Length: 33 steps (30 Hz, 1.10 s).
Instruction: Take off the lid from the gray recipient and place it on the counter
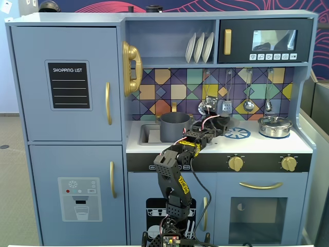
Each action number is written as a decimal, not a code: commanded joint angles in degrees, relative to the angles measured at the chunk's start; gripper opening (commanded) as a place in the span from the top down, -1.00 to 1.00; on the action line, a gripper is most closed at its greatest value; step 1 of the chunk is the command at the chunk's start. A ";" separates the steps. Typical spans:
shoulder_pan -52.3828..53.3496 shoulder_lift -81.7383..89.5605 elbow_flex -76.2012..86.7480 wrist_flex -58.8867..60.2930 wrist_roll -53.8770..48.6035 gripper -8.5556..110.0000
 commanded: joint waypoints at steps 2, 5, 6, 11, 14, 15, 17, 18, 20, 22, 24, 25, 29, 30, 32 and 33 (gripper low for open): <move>1.58 0.26 1.49 -4.13 -0.18 0.86; 2.55 -0.26 4.04 -6.15 -0.44 0.86; 2.72 -0.35 4.66 -6.59 -0.44 0.86; 3.34 -1.14 6.94 -8.53 -0.53 0.86; 3.43 -2.29 7.38 -9.58 -0.70 0.86; 3.34 -2.46 7.56 -9.67 -0.70 0.86; 3.08 -2.81 7.91 -10.02 -1.05 0.86; 2.90 -3.08 8.17 -10.72 -1.14 0.86; 2.81 -3.96 8.53 -11.78 -1.41 0.86; 2.72 -4.75 8.88 -12.74 -1.58 0.86; 2.72 -5.45 9.14 -13.45 -1.85 0.86; 2.72 -5.63 9.23 -13.45 -1.93 0.86; 2.81 -5.89 9.93 -13.71 -2.99 0.86; 2.81 -5.89 10.20 -13.97 -3.34 0.84; 3.08 -5.98 10.90 -14.77 -3.25 0.73; 3.25 -5.98 11.25 -15.29 -3.08 0.68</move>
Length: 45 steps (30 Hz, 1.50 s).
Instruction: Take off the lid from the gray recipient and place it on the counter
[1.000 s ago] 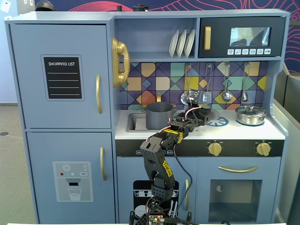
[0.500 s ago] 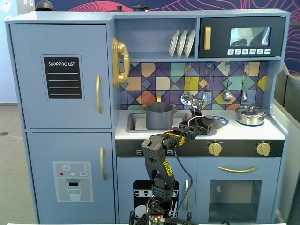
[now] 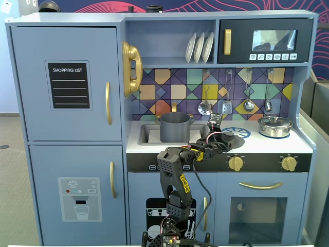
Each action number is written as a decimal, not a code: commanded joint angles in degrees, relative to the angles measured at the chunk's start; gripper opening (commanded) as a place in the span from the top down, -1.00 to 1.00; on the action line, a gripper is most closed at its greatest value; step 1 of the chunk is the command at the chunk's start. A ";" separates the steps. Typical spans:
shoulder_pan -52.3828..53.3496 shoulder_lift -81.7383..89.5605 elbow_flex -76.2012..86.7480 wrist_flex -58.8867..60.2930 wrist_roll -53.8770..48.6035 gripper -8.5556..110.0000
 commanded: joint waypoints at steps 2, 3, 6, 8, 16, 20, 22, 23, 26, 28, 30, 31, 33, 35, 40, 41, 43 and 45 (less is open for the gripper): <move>0.70 0.26 0.26 -3.60 -0.62 0.58; 0.88 0.26 0.62 -3.87 -0.62 0.53; 1.49 0.35 1.23 -4.92 -0.88 0.39; 2.02 0.35 1.32 -5.62 -0.70 0.36; 2.55 1.14 -0.62 -7.29 0.70 0.35; 0.97 4.75 -2.90 -6.15 1.05 0.38; 0.26 8.35 -3.43 -4.04 0.70 0.41; 0.00 11.07 -3.34 -1.58 0.62 0.44; -1.32 22.24 -2.90 11.16 2.64 0.46; -2.29 28.21 -3.08 16.61 3.52 0.46; -2.99 33.49 -4.04 24.08 3.08 0.51; -3.25 35.77 -4.48 28.83 2.46 0.55; -4.57 40.34 -4.48 38.06 3.25 0.67; -7.12 44.47 -4.39 50.27 5.27 0.82; -16.96 52.65 -0.26 76.99 6.06 0.86; -19.07 53.88 2.02 79.10 5.98 0.86; -22.68 55.81 7.91 80.68 4.75 0.86; -27.07 56.87 13.45 80.24 6.15 0.86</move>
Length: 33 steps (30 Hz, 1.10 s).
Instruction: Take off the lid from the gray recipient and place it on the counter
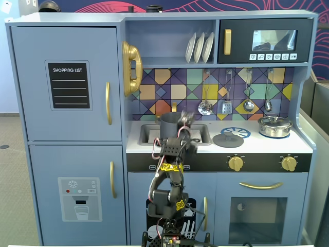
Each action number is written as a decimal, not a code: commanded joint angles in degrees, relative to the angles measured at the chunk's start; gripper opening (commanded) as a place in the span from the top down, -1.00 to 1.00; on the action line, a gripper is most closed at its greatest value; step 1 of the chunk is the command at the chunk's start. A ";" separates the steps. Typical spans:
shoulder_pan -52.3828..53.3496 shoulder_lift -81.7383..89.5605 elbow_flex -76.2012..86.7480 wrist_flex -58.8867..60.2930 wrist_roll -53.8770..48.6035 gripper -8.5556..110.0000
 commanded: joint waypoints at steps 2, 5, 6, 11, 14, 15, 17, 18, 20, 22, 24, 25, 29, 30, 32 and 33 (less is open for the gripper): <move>-8.96 3.69 10.37 -0.79 4.39 0.86; -12.74 3.69 21.36 -12.74 7.29 0.86; -13.62 3.69 25.22 -18.02 8.09 0.86; -18.63 1.67 37.35 -30.85 10.72 0.86; -20.21 2.37 37.35 -26.10 15.56 0.86; -20.21 3.25 37.35 -23.73 16.17 0.86; -20.04 5.54 37.35 -17.31 16.00 0.86; -19.69 6.94 37.35 -13.36 15.56 0.86; -18.90 9.67 37.35 -4.75 14.06 0.86; -17.67 11.60 37.35 4.39 10.55 0.86; -16.08 12.57 37.44 12.22 5.98 0.86; -15.29 13.45 37.44 15.64 4.66 0.86; -11.43 18.46 37.44 29.71 -7.65 0.84; -10.46 19.86 37.44 31.29 -7.47 0.82; -9.14 21.09 37.44 32.26 -5.89 0.80; -8.44 21.09 37.44 32.26 -5.89 0.81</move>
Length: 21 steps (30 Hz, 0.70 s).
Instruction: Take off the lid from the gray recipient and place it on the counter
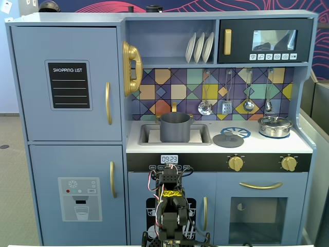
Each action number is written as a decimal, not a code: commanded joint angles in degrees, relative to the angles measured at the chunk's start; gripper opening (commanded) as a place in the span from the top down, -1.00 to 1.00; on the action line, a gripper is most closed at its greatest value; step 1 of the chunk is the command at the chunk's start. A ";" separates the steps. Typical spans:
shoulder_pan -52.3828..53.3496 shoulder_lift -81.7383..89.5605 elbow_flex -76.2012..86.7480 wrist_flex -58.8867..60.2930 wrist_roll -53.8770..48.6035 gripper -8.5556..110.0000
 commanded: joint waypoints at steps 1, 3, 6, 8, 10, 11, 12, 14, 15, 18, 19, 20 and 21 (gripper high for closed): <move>2.81 0.70 0.44 9.32 -1.58 0.80; 2.72 0.70 0.44 9.32 -1.58 0.80; 2.55 0.70 0.44 9.84 0.88 0.76; 2.29 0.70 0.44 10.02 4.31 0.74; 2.20 0.70 0.44 10.02 4.22 0.73; 2.20 0.70 0.44 10.02 4.22 0.73; 2.20 0.70 0.44 10.02 4.22 0.73; 2.20 0.70 0.44 10.02 4.22 0.73; 2.20 0.70 0.44 10.02 4.22 0.72; 2.20 0.70 0.44 10.02 4.22 0.72; 2.20 0.70 0.44 10.02 4.22 0.72; 2.20 0.70 0.44 10.02 4.22 0.72; 2.20 0.70 0.44 10.02 4.22 0.72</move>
